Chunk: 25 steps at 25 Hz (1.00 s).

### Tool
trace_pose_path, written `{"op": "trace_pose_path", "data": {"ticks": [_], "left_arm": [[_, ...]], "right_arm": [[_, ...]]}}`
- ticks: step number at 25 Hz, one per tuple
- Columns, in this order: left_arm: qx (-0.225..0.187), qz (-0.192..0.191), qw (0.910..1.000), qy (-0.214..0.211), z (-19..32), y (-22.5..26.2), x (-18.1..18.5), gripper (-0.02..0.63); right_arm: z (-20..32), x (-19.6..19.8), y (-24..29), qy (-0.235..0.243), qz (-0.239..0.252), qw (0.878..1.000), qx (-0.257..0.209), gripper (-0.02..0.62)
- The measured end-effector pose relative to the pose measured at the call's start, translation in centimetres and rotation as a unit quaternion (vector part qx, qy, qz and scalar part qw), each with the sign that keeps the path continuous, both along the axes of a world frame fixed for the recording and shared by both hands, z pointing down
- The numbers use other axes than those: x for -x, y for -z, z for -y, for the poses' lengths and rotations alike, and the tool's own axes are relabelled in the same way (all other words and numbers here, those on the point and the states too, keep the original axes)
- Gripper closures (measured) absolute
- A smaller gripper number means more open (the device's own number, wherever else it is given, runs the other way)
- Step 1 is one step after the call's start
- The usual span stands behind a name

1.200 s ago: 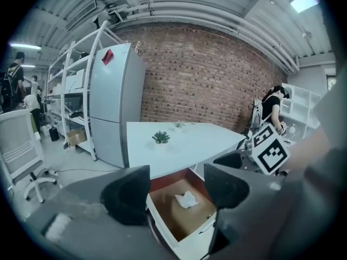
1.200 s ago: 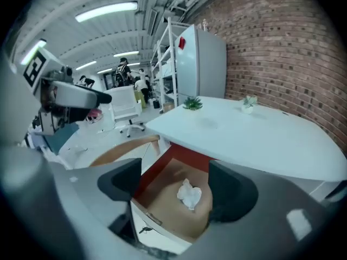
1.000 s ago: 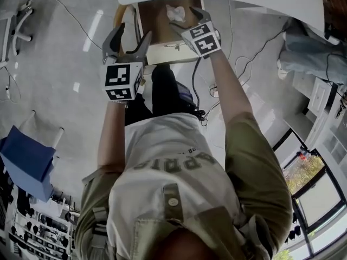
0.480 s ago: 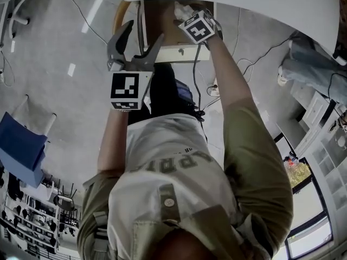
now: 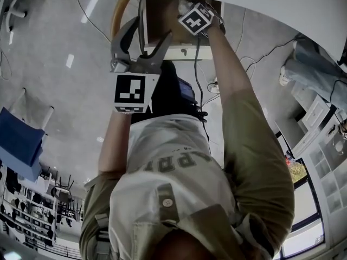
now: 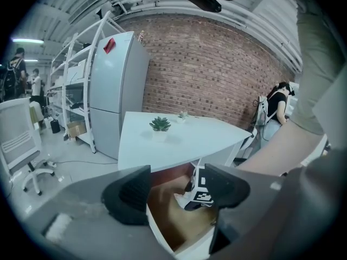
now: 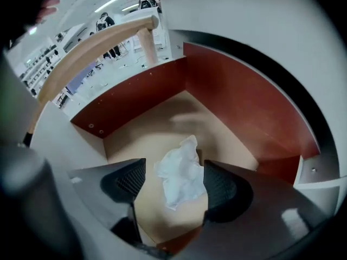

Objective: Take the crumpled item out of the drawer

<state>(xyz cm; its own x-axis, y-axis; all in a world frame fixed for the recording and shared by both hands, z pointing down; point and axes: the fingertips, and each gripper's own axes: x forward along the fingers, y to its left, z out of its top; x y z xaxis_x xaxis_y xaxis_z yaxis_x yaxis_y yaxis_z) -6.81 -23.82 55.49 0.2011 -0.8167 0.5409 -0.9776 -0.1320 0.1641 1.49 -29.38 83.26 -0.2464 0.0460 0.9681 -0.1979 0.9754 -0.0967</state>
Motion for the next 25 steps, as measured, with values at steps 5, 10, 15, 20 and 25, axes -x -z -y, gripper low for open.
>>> {"op": "trace_pose_path", "data": {"ticks": [5,10,15,20,25], "left_arm": [[0.007,0.001,1.0000,0.001,-0.5,-0.7,0.0,0.281],[0.012,0.005,0.9999,0.007,-1.0,-0.7,1.3,0.281],[0.012,0.004,0.9999,0.009,-0.6,-1.5,1.0,0.281],[0.005,0.006,0.9999,0.007,-0.3,-1.1,1.0,0.281],[-0.004,0.007,1.0000,0.003,-0.6,-0.3,1.2,0.281]], "right_arm": [[-0.4,-0.2,-1.9,0.026,-0.034,0.999,0.007,0.281],[-0.4,0.4,-2.3,0.041,-0.052,0.998,0.000,0.315],[-0.2,0.0,-2.8,0.048,-0.054,0.997,-0.004,0.416],[-0.3,-0.5,-2.6,0.038,-0.054,0.998,0.008,0.473],[-0.3,-0.4,-1.1,0.008,-0.033,0.999,0.011,0.486]]}}
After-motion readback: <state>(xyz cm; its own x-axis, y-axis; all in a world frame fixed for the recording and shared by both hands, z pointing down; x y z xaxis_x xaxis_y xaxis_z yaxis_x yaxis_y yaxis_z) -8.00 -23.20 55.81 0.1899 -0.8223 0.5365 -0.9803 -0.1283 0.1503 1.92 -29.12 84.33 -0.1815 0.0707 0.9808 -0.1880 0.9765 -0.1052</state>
